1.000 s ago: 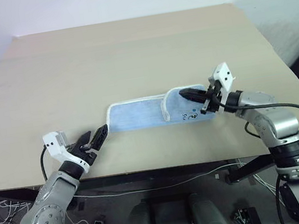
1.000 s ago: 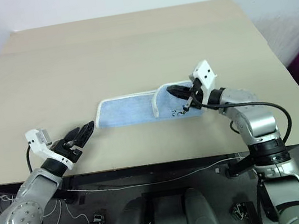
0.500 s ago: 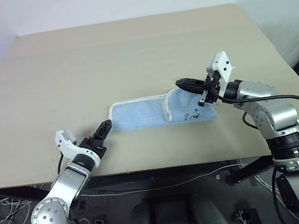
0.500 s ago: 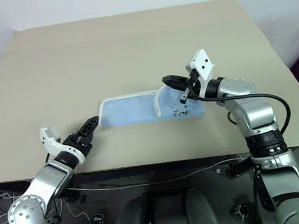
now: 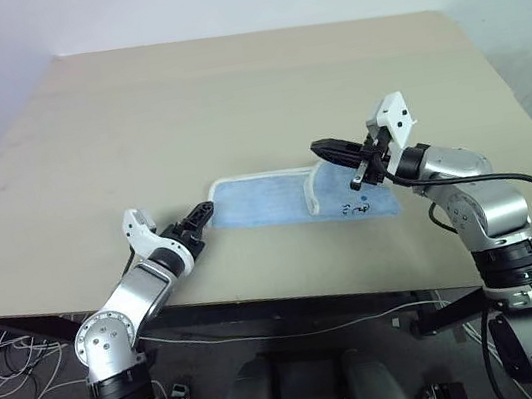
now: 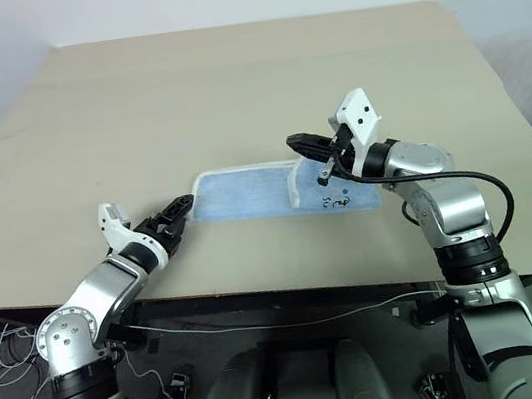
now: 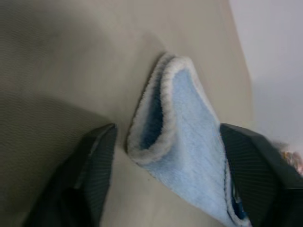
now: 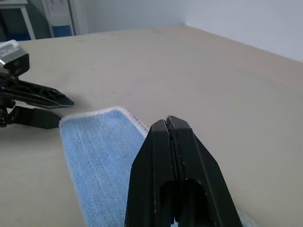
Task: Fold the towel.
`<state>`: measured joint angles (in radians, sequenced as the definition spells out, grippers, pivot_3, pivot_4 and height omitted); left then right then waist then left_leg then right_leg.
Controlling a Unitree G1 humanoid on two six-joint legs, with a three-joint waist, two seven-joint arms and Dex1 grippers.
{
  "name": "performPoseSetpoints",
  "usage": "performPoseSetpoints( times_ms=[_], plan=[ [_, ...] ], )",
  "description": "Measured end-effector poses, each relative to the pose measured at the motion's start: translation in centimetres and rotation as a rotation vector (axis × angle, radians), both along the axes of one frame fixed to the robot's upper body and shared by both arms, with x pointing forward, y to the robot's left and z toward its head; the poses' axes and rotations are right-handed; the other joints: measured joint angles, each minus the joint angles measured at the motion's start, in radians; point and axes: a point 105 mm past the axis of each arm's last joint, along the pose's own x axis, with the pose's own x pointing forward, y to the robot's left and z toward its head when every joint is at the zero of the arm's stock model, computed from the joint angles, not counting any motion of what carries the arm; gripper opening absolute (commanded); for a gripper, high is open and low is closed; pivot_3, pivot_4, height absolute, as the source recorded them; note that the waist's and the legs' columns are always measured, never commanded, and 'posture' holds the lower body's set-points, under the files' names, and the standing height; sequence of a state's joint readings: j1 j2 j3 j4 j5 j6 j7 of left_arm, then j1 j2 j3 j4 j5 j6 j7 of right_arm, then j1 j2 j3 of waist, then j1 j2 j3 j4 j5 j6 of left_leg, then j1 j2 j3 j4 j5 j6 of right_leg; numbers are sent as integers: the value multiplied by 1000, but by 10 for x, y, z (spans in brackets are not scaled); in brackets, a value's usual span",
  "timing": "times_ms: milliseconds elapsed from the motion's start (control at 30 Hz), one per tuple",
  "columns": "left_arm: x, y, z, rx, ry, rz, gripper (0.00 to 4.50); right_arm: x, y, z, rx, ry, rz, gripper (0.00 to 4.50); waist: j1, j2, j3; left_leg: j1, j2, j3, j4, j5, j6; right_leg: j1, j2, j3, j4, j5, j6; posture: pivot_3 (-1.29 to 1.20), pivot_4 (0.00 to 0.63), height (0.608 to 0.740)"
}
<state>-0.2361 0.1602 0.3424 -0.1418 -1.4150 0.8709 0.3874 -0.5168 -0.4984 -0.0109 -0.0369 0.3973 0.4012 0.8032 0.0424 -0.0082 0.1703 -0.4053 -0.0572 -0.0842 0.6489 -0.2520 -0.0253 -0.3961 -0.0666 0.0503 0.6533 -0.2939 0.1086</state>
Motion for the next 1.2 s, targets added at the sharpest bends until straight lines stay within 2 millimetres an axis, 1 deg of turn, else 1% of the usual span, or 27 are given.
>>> performPoseSetpoints(
  times_ms=[67, 167, 233, 267, 467, 533, 600, 733, 800, 933, 1000, 1033, 1100, 1133, 1200],
  plan=[
    [1, -1, -3, -2, 12, -1, 1815, 0, 0, -1, 0, 3, -6, 0, -2, 0, 0, 0, 0, 0, 0, 0, 0, -1, 0, 0, 0, 0, 0, 0, 150, 740],
    [0, -7, -8, -9, 29, -26, 763, -1, -1, -3, 1, 10, -12, 0, -5, 0, 0, -1, 0, 0, -1, 0, 0, -2, 0, 0, 0, 0, 0, 0, 150, 740],
    [1, -9, -6, -12, 22, -33, 69, -1, -2, -5, 2, 13, -15, 0, -6, 0, 0, -1, 1, 0, -1, 0, 0, -2, 1, 0, 0, 0, 0, 0, 150, 740],
    [0, -9, -5, -12, 13, -35, 13, -1, -2, -5, 3, 14, -17, 0, -6, 0, 0, -1, 1, 0, -1, 0, 0, -2, 1, 0, 0, 0, 0, 0, 150, 740],
    [1, -7, -4, -20, 5, -25, 13, -1, 2, -7, 14, 20, -13, 0, -7, 0, 0, -1, 1, 0, -1, 0, 0, -2, 1, 0, 0, 0, 0, 0, 150, 740],
    [2, -2, -2, -23, -12, -5, 13, -2, 3, -7, 15, 18, -9, 0, -8, -1, 1, -1, 1, 0, -1, 0, 0, -2, 1, 0, 0, 0, 0, 0, 150, 740],
    [4, 12, 3, 5, -40, 26, 13, -3, 3, -7, 16, 18, -8, 0, -13, -1, 1, -1, 2, 0, -2, 0, 0, -3, 1, 0, 0, 0, 0, 0, 150, 740],
    [6, 55, 18, 78, -113, 124, 13, -4, 2, -12, 15, 32, -12, 0, -34, -1, 1, -1, 2, 0, -3, 0, -1, -4, 2, 0, 0, 0, 0, 0, 150, 740],
    [6, 73, 25, 107, -145, 160, 13, -4, 2, -12, 15, 32, -13, 0, -40, -1, 1, -1, 2, 0, -3, 1, -1, -4, 2, 1, 0, 0, 0, 0, 150, 740],
    [5, 91, 33, 155, -189, 176, 13, -4, 1, -12, 15, 32, -13, 0, -41, -1, 1, -2, 2, 0, -3, 0, -1, -5, 2, 1, 0, 0, 0, 0, 150, 740],
    [6, 100, 41, 182, -225, 179, 13, -4, 1, -12, 14, 33, -14, 0, -42, -1, 1, -2, 2, 0, -3, 1, -1, -6, 2, 1, 0, 0, 0, 0, 150, 740],
    [6, 102, 47, 198, -251, 175, 13, -4, 1, -12, 14, 33, -15, 0, -42, -2, 1, -3, 2, 0, -3, 1, -1, -6, 1, 1, 0, 0, 0, 0, 150, 740],
    [9, 100, 56, 226, -297, 146, 13, -4, 1, -12, 14, 33, -15, 0, -41, -2, 2, -3, 2, 0, -3, 1, -1, -6, 1, 1, 0, 0, 0, 0, 150, 740],
    [10, 96, 62, 242, -328, 123, 13, -4, 1, -12, 14, 32, -15, 0, -40, -2, 2, -3, 2, 0, -3, 0, -1, -6, 1, 1, 0, 0, 0, 0, 150, 740],
    [10, 77, 76, 284, -405, 42, 13, -4, 1, -12, 13, 31, -15, 0, -37, -2, 2, -3, 2, 0, -3, 0, -1, -6, 1, 1, 0, 0, 0, 0, 150, 740]
  ],
)
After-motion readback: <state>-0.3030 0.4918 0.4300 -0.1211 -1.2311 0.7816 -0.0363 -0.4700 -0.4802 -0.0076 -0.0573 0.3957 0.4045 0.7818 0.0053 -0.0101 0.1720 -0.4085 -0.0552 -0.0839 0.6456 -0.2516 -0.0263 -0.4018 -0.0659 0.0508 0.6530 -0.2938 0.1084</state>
